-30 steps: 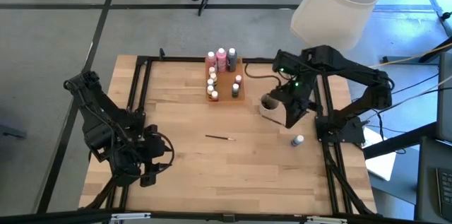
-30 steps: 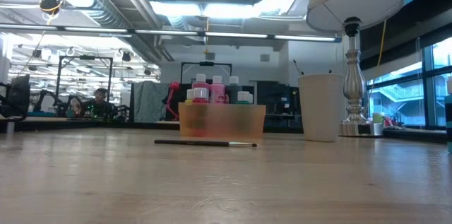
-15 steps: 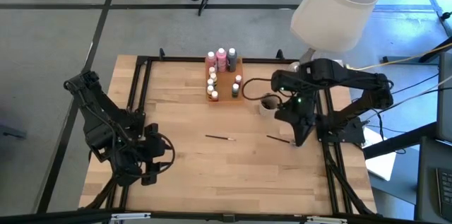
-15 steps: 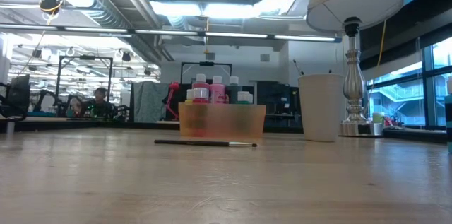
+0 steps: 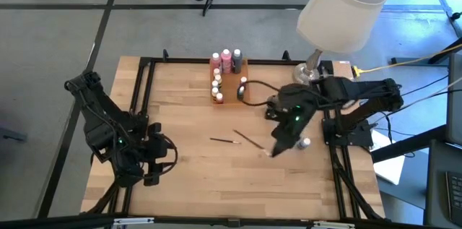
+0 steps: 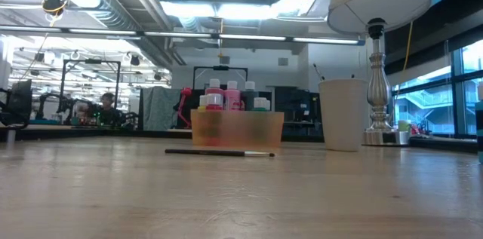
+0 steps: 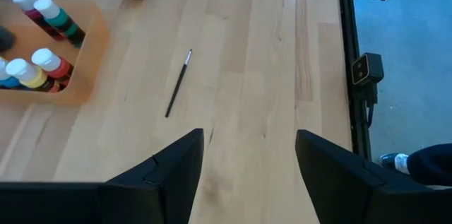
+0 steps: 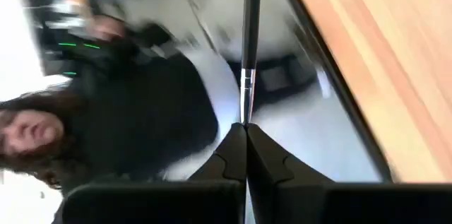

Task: Pick & Place Paint Supplies
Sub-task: Put the black paint brush into the light brown cup

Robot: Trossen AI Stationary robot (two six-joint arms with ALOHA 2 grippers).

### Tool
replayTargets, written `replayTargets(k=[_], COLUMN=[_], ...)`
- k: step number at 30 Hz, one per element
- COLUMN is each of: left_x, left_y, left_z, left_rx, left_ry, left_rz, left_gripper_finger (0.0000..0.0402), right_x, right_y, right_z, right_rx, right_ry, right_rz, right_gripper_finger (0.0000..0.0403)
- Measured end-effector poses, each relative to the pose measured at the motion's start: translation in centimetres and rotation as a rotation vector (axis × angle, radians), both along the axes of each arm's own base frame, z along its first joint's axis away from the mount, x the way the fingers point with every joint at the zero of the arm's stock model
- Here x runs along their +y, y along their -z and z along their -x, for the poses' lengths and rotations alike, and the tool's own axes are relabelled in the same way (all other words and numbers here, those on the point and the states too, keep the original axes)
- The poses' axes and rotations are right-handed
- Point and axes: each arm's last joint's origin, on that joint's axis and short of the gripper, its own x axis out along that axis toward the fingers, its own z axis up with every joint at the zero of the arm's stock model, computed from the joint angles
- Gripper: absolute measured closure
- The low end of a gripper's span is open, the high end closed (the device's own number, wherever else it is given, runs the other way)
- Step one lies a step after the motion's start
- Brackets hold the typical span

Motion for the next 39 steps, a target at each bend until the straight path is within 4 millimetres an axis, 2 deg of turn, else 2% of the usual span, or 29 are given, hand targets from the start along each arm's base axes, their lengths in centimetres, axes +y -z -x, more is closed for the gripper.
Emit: replayTargets(k=[4, 7, 12, 15, 18, 23, 28, 32, 34, 39], left_x=[0.4, 0.9, 1.7, 2.2, 2.8, 3.7, 4.9, 5.5, 5.6, 5.7], left_y=[-0.4, -0.6, -0.8, -0.9, -1.1, -1.1, -1.2, -1.4, -1.4, -1.3], left_z=[0.3, 0.3, 0.0, -0.3, -0.7, -1.6, -2.4, -2.9, -3.1, -3.1], left_rx=[-0.019, -0.029, -0.023, -0.004, 0.009, 0.045, 0.073, 0.082, 0.094, 0.129], left_ry=[-0.008, -0.022, -0.03, -0.015, 0.005, 0.054, 0.102, 0.158, 0.192, 0.243], left_rz=[0.001, 0.007, 0.008, 0.008, 0.004, -0.01, -0.009, 0.006, 0.021, 0.071], left_gripper_finger=[0.018, 0.018, 0.018, 0.018, 0.018, 0.018, 0.018, 0.018, 0.018, 0.018], right_x=[2.7, 4.7, 8.5, 10.9, 13.2, 17.1, 20.6, 22.5, 22.8, 22.2], right_y=[-2.7, -4.8, -8.2, -10.0, -10.8, -9.7, -7.9, -6.0, -5.0, -3.2], right_z=[-1.4, -1.0, 1.7, 4.4, 7.1, 9.9, 10.3, 9.2, 8.1, 4.4], right_rx=[-0.461, -0.73, -1.048, -1.184, -1.247, -1.181, -1.11, -1.07, -1.042, -0.989], right_ry=[0.04, 0.064, 0.119, 0.154, 0.217, 0.363, 0.503, 0.539, 0.549, 0.493], right_rz=[0.077, 0.153, 0.309, 0.4, 0.507, 0.69, 0.853, 1.064, 1.168, 1.41], right_gripper_finger=[0.0403, 0.0403, 0.0403, 0.0403, 0.0403, 0.0403, 0.0403, 0.0403, 0.0403, 0.0403])
